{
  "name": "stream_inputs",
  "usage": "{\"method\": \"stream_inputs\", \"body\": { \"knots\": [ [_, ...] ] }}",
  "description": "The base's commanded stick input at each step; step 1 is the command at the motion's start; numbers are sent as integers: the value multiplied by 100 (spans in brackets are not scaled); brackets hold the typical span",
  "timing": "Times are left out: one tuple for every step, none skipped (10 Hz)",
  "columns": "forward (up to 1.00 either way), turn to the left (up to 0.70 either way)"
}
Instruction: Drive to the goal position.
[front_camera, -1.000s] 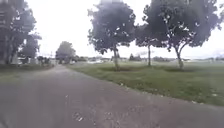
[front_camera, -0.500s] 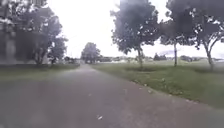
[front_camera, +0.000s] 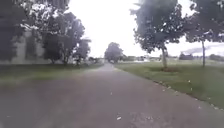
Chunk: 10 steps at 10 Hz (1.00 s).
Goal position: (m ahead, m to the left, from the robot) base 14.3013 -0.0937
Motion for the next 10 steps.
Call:
{"method": "stream_inputs", "body": {
  "knots": [
    [0,0],
    [0,0],
    [0,0],
    [0,0],
    [0,0],
    [0,0],
    [0,0],
    [0,0],
    [100,-27],
    [100,-27]
  ]
}}
